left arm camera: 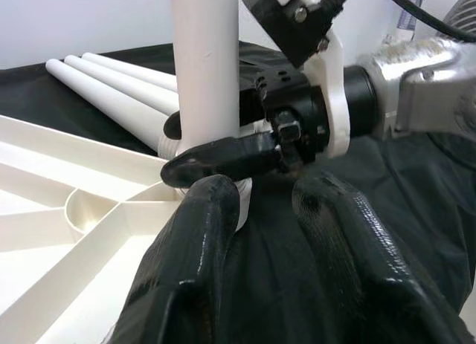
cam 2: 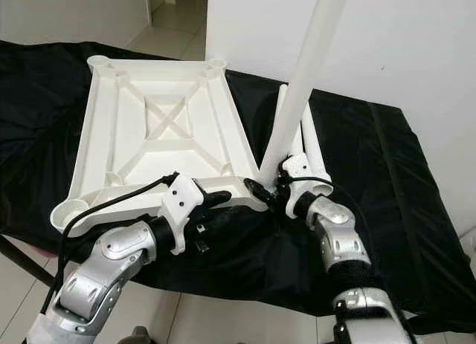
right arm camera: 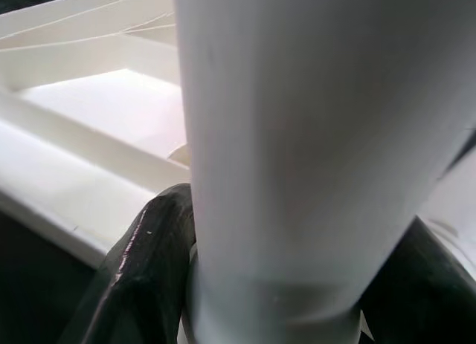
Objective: Building children table
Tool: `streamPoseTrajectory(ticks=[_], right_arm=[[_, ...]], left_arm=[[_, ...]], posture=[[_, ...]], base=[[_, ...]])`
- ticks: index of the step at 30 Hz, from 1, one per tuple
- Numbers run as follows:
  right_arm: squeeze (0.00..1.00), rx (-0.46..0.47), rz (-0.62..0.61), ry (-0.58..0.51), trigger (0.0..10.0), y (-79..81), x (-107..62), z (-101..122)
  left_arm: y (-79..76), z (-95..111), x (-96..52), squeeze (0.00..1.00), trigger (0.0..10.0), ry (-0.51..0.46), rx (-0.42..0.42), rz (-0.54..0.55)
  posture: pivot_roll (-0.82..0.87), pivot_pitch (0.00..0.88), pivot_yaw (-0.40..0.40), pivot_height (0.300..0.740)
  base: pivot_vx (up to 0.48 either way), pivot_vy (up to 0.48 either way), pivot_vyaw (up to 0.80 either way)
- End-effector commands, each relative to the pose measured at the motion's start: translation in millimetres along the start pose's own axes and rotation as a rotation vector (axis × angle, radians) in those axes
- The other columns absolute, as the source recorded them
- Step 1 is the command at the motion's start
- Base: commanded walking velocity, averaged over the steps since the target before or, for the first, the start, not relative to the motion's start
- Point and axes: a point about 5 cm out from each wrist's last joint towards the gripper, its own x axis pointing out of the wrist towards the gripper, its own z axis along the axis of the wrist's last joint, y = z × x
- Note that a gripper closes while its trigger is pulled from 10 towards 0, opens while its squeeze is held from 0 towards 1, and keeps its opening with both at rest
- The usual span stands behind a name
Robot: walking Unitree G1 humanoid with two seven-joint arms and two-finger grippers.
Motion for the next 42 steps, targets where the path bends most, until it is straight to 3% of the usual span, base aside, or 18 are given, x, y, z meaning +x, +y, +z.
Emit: streamPoseTrajectory(ticks=[1,3,4,6,10,12,15,17,24,25,29,36,37,42], right_arm=[[0.0,0.017,-0.021,0.064,10.0,6.9,0.4,-12],[0.0,0.055,-0.161,0.051,10.0,16.0,3.1,-12],[0.0,0.055,-0.161,0.051,10.0,16.0,3.1,-12],[0.0,0.146,-0.387,0.046,10.0,12.6,0.2,-12],[0.0,0.17,-0.507,0.059,10.0,11.6,-4.1,-14],[0.0,0.188,-0.677,0.079,10.0,26.5,-9.8,-15],[0.0,0.184,-0.687,0.08,10.0,32.9,-9.3,-15],[0.0,0.18,-0.618,0.072,10.0,47.0,-3.9,-12],[0.0,0.183,-0.664,0.074,10.0,41.7,-8.4,-8],[1.0,0.194,-0.651,0.064,10.0,43.4,-7.2,-6],[1.0,0.205,-0.61,0.02,10.0,44.6,-4.2,2],[1.0,0.142,-0.536,-0.039,10.0,28.1,-5.8,12],[0.0,0.111,-0.47,-0.048,10.0,20.1,-8.0,14],[0.0,0.043,-0.294,-0.053,10.0,7.9,-11.4,16]], left_arm=[[-0.8,-2,2.0,0.0,10.0,0.008,-0.018,0.03],[-2.4,-3,2.2,0.0,10.0,0.007,-0.025,0.027],[-2.4,-3,2.2,0.0,10.0,0.007,-0.025,0.027],[-3.2,-3,2.1,0.0,10.0,0.007,-0.029,0.024],[-3.3,-3,2.2,0.0,10.0,0.007,-0.03,0.023],[-4.9,-4,4.0,0.0,10.0,0.006,-0.035,0.017],[-4.9,-4,4.3,0.0,10.0,0.005,-0.035,0.016],[-4.8,-4,4.1,0.0,10.0,0.006,-0.035,0.016],[-5.9,-4,3.6,0.0,10.0,0.006,-0.042,0.017],[-5.8,-4,3.5,0.0,10.0,0.006,-0.04,0.018],[-5.3,-4,3.5,0.0,10.0,0.007,-0.037,0.02],[-4.1,-4,3.5,0.0,10.0,0.008,-0.033,0.022],[-3.7,-4,3.1,0.0,10.0,0.009,-0.031,0.022],[-2.8,-4,2.7,0.0,10.0,0.011,-0.029,0.023]], posture=[[0.15,0.013,-0.105,0.74],[0.14,0.016,-0.107,0.74],[0.14,0.016,-0.107,0.74],[0.14,0.016,-0.108,0.74],[0.14,0.019,-0.109,0.74],[0.13,0.02,-0.11,0.74],[0.13,0.02,-0.11,0.74],[0.14,0.02,-0.114,0.74],[0.14,0.017,-0.118,0.74],[0.14,0.019,-0.118,0.74],[0.14,0.016,-0.117,0.74],[0.14,0.014,-0.115,0.74],[0.14,0.013,-0.114,0.74],[0.14,0.013,-0.11,0.74]], base=[[0.0,0.0,0.0],[0.0,0.0,0.0],[0.0,0.0,0.0],[0.0,0.0,0.0],[0.0,0.0,0.0],[0.0,0.0,0.0],[0.0,0.0,0.0],[0.0,0.0,0.0],[0.0,0.0,0.0],[0.0,0.0,0.0],[0.0,0.0,0.0],[0.0,0.0,0.0],[0.0,0.0,0.0],[0.0,0.0,0.0]])
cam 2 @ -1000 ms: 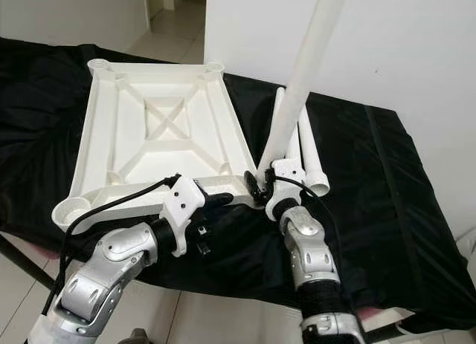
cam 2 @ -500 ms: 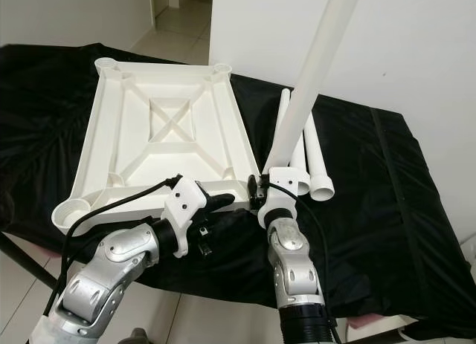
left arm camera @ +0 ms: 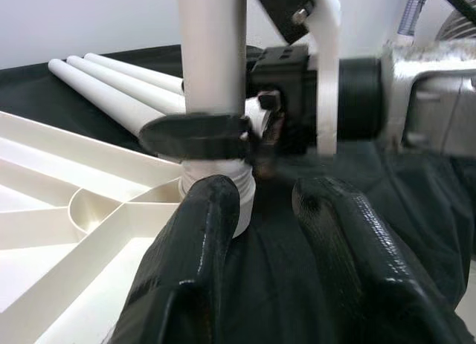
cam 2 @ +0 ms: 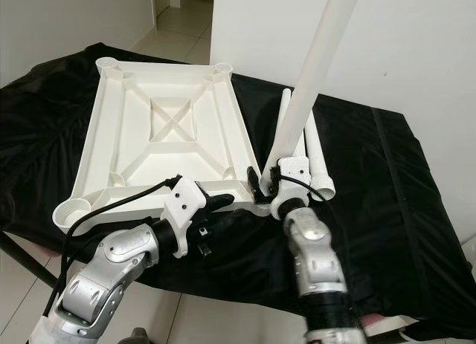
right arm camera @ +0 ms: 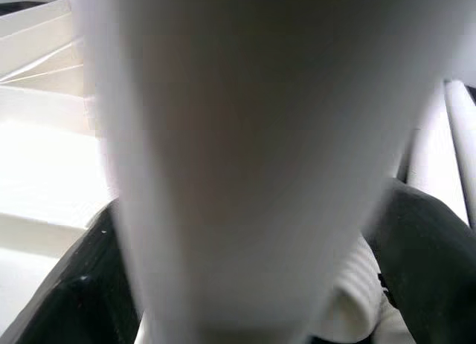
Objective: Building children table
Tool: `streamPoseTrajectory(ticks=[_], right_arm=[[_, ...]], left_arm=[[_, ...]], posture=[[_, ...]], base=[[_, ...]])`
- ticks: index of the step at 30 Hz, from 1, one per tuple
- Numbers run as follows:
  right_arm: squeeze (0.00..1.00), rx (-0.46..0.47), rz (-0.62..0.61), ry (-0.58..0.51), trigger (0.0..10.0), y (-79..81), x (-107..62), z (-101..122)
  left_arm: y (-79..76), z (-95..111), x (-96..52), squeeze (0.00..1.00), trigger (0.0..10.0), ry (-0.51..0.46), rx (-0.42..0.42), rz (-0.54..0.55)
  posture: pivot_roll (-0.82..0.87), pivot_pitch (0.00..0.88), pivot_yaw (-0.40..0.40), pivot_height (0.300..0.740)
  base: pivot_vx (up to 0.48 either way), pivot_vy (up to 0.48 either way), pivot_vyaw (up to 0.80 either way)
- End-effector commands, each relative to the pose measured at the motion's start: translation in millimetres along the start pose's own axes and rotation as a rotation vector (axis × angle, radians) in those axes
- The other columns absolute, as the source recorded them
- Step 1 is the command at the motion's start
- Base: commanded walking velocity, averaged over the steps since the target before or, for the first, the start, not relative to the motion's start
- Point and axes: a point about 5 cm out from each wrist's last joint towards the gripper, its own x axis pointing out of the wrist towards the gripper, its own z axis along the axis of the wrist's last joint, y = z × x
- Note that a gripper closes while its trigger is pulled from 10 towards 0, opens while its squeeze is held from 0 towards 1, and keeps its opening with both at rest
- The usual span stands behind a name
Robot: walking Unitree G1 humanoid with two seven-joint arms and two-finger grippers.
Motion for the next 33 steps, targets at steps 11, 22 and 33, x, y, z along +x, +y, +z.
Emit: streamPoseTrajectory(ticks=[11,22,33], right_arm=[[0.0,-0.07,0.301,0.049,10.0,-16.4,5.8,-12],[0.0,-0.101,0.414,0.098,0.0,-21.9,10.6,-25],[0.0,-0.054,0.371,0.083,10.0,-24.5,7.8,-29]], left_arm=[[3.9,-1,2.2,0.0,10.0,0.009,-0.007,0.04],[6.4,0,1.9,0.0,10.0,0.007,-0.008,0.049],[4.1,-1,1.6,0.0,10.0,0.006,-0.029,0.046]], posture=[[0.16,0.001,-0.111,0.74],[0.16,0.005,-0.104,0.74],[0.15,0.046,-0.103,0.74]], base=[[0.0,0.0,0.0],[0.0,0.0,0.0],[0.0,0.0,0.0]])
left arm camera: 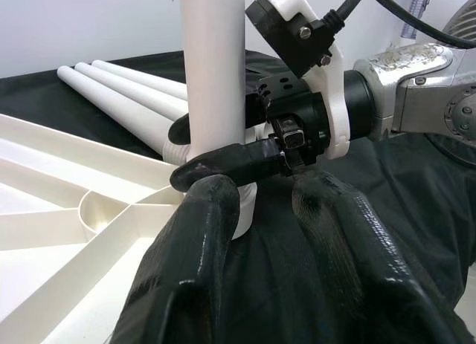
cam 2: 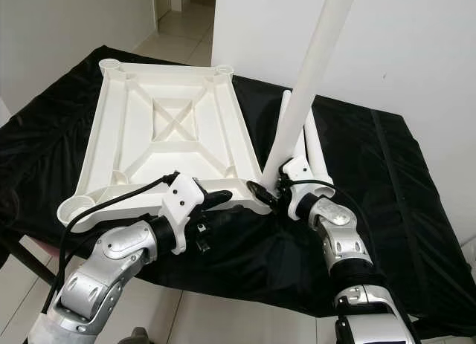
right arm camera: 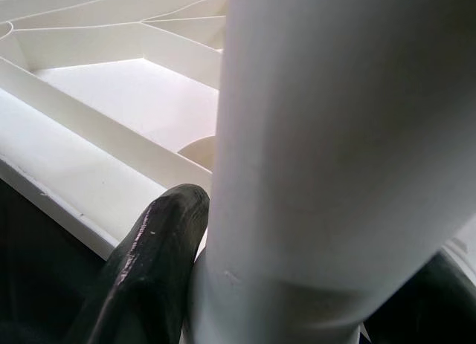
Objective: Building children table
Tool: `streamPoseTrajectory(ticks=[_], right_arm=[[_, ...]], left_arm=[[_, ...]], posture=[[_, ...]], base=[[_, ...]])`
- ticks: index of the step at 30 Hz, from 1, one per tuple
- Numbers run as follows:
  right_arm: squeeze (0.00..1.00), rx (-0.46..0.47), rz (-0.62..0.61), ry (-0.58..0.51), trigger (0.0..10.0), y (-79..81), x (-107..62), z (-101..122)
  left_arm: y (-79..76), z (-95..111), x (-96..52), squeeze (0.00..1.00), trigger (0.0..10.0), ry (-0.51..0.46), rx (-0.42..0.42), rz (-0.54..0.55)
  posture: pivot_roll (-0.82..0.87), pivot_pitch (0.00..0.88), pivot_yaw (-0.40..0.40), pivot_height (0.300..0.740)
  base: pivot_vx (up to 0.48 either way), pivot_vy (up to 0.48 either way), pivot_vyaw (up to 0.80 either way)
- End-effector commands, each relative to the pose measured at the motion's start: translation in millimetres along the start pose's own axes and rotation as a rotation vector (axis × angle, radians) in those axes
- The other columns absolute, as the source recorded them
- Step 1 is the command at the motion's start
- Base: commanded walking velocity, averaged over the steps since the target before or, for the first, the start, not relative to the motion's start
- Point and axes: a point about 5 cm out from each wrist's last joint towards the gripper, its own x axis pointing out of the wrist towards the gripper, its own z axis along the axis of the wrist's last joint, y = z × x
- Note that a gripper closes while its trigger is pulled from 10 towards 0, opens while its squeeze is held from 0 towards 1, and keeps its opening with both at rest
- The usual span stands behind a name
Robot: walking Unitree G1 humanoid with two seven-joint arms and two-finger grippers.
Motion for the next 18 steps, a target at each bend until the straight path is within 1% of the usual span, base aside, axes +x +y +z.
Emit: streamPoseTrajectory(ticks=[1,2,3,4,5,6,9,10,12,13,14,15,16,17,18], right_arm=[[0.0,0.05,-0.036,0.015,10.0,2.5,-4.5,-9],[0.0,0.05,-0.036,0.015,10.0,2.5,-4.5,-9],[0.0,0.047,-0.098,0.019,10.0,6.9,-3.7,-12],[0.0,0.047,-0.133,0.024,10.0,8.7,-2.9,-13],[0.0,0.047,-0.133,0.024,10.0,8.7,-2.9,-13],[0.0,0.045,-0.176,0.033,10.0,9.3,-1.9,-14],[0.0,0.066,-0.275,0.031,10.0,13.8,0.3,-16],[0.0,0.084,-0.306,0.023,10.0,18.0,2.0,-15],[0.0,0.084,-0.306,0.023,10.0,18.0,2.0,-15],[0.0,0.096,-0.326,0.018,10.0,20.7,3.1,-15],[0.0,0.123,-0.364,0.008,10.0,26.6,5.5,-13],[0.0,0.123,-0.364,0.008,10.0,26.6,5.5,-13],[0.0,0.163,-0.465,0.012,10.0,34.2,9.1,-12],[0.0,0.163,-0.465,0.012,10.0,34.2,9.1,-12],[0.0,0.175,-0.548,0.023,10.0,36.4,10.5,-12]], left_arm=[[-0.2,-4,1.7,0.0,10.0,0.011,-0.031,0.039],[-0.2,-4,1.7,0.0,10.0,0.011,-0.031,0.039],[-1.0,-5,1.6,0.0,10.0,0.016,-0.027,0.045],[-1.0,-5,1.4,0.0,10.0,0.016,-0.022,0.049],[-1.0,-5,1.4,0.0,10.0,0.016,-0.022,0.049],[-0.2,-4,1.1,0.0,10.0,0.016,-0.015,0.055],[1.8,-4,-0.2,0.0,10.0,0.019,-0.013,0.062],[3.9,-3,-0.7,0.0,10.0,0.02,-0.012,0.071],[3.9,-3,-0.7,0.0,10.0,0.02,-0.012,0.071],[5.4,-3,-0.9,0.0,10.0,0.02,-0.012,0.077],[6.0,-3,-0.8,0.0,10.0,0.02,-0.013,0.081],[6.0,-3,-0.8,0.0,10.0,0.02,-0.013,0.081],[5.8,-3,-0.1,0.0,10.0,0.02,-0.015,0.082],[5.8,-3,-0.1,0.0,10.0,0.02,-0.015,0.082],[5.3,-3,0.7,0.0,10.0,0.019,-0.016,0.082]], posture=[[0.15,0.054,-0.102,0.74],[0.15,0.054,-0.102,0.74],[0.15,0.059,-0.101,0.74],[0.15,0.062,-0.098,0.74],[0.15,0.062,-0.098,0.74],[0.15,0.062,-0.098,0.74],[0.15,0.061,-0.093,0.74],[0.16,0.06,-0.091,0.74],[0.16,0.06,-0.091,0.74],[0.16,0.06,-0.091,0.74],[0.16,0.055,-0.087,0.74],[0.16,0.055,-0.087,0.74],[0.16,0.055,-0.09,0.74],[0.16,0.055,-0.09,0.74],[0.16,0.055,-0.095,0.74]], base=[[0.0,0.0,0.0],[0.0,0.0,0.0],[0.0,0.0,0.0],[0.0,0.0,0.0],[0.0,0.0,0.0],[0.0,0.0,0.0],[0.0,0.0,0.0],[0.0,0.0,0.0],[0.0,0.0,0.0],[0.0,0.0,0.0],[0.0,0.0,0.0],[0.0,0.0,0.0],[0.0,0.0,0.0],[0.0,0.0,0.0],[0.0,0.0,0.0]])
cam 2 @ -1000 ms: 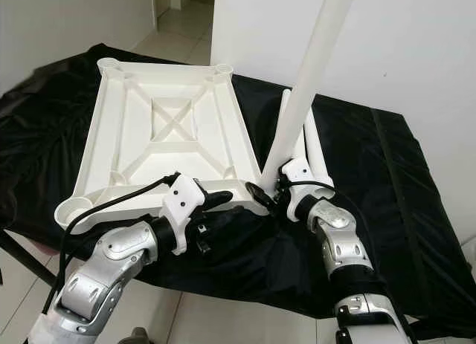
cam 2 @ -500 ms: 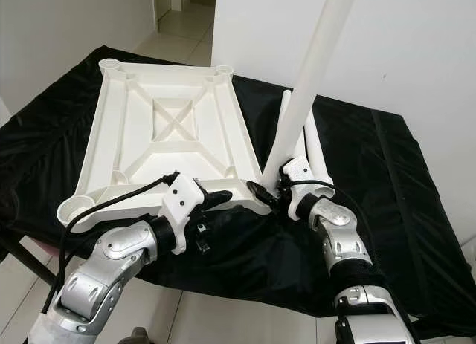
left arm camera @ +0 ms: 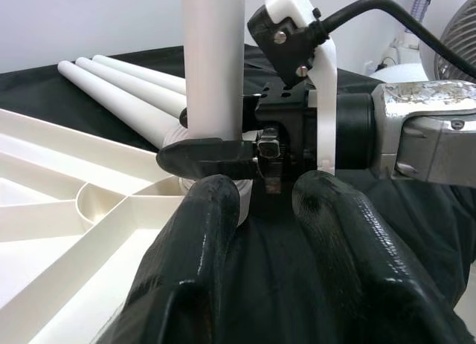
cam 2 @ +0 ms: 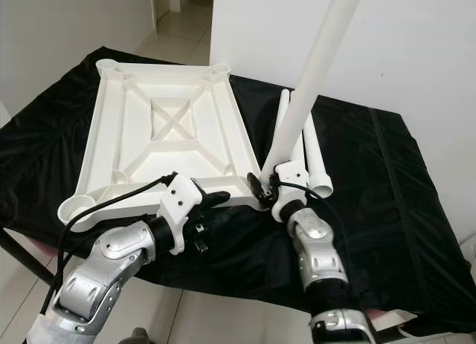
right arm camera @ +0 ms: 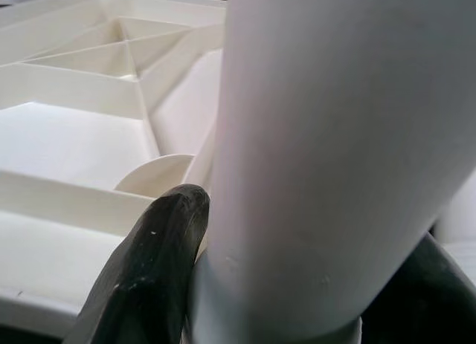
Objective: Building children table
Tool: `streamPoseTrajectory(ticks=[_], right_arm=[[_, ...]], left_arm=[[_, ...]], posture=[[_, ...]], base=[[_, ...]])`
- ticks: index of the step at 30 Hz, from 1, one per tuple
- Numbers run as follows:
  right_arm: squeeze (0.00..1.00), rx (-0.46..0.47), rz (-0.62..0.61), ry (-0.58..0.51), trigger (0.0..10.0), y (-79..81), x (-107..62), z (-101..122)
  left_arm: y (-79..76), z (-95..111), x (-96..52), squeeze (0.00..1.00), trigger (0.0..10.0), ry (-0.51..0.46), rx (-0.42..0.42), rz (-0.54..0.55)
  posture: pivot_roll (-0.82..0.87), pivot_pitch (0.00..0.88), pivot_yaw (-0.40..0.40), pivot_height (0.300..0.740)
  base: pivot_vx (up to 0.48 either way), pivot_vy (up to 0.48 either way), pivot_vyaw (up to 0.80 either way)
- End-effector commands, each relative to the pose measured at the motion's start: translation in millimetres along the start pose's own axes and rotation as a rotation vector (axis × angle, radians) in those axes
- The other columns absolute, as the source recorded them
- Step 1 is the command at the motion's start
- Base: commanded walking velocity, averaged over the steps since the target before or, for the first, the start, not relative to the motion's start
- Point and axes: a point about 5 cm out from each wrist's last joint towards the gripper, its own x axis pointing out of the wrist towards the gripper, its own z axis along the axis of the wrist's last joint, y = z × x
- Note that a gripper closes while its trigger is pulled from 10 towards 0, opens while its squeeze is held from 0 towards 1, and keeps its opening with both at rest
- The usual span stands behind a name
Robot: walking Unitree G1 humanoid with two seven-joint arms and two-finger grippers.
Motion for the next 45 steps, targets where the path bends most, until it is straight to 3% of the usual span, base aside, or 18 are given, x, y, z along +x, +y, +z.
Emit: streamPoseTrajectory(ticks=[1,4,6,11,12,14,26,27,37,45], right_arm=[[0.0,0.034,-0.121,0.079,10.0,1.4,-3.9,-13],[0.0,0.043,-0.246,0.1,10.0,8.0,-3.8,-14],[0.0,0.074,-0.257,0.103,10.0,23.0,-2.3,-14],[0.0,0.114,-0.228,0.077,10.0,34.6,-1.4,-10],[0.95,0.125,-0.221,0.062,10.0,36.8,-1.9,-7],[1.0,0.132,-0.216,0.045,10.0,33.5,-2.4,-4],[1.0,0.081,-0.28,0.015,10.0,17.5,-7.2,1],[0.0,0.065,-0.298,0.014,10.0,13.8,-9.5,1],[0.0,0.027,-0.368,-0.011,10.0,-1.6,-27.5,-1],[0.0,0.018,-0.291,-0.114,10.0,2.8,-42.4,6]], left_arm=[[2.9,-2,2.7,0.0,10.0,0.009,-0.013,0.067],[2.0,-1,4.2,0.0,10.0,0.006,-0.017,0.065],[1.4,-2,6.1,0.0,10.0,0.003,-0.021,0.065],[0.8,-4,7.2,0.0,10.0,0.003,-0.032,0.069],[0.6,-5,7.4,0.0,10.0,0.004,-0.037,0.072],[2.7,-6,8.7,0.0,10.0,0.008,-0.041,0.086],[15.6,-5,6.6,0.0,10.0,0.008,-0.031,0.19],[18.7,-5,6.1,0.0,10.0,0.01,-0.024,0.222],[28.0,-7,9.0,0.0,10.0,0.016,-0.013,0.302],[30.2,-6,12.9,0.0,10.0,0.014,0.003,0.299]], posture=[[0.16,0.055,-0.095,0.74],[0.17,0.056,-0.099,0.74],[0.17,0.059,-0.106,0.74],[0.17,0.058,-0.107,0.74],[0.16,0.058,-0.107,0.74],[0.17,0.059,-0.109,0.74],[0.16,0.057,-0.09,0.74],[0.16,0.056,-0.09,0.74],[0.15,0.039,-0.08,0.74],[0.13,0.035,-0.077,0.74]], base=[[0.0,0.0,0.0],[0.0,0.0,0.0],[0.0,0.0,0.0],[0.0,0.0,0.0],[0.0,0.0,0.0],[0.0,0.0,0.0],[0.0,0.0,0.0],[0.0,0.0,0.0],[0.0,0.0,0.0],[0.0,0.0,0.0]])
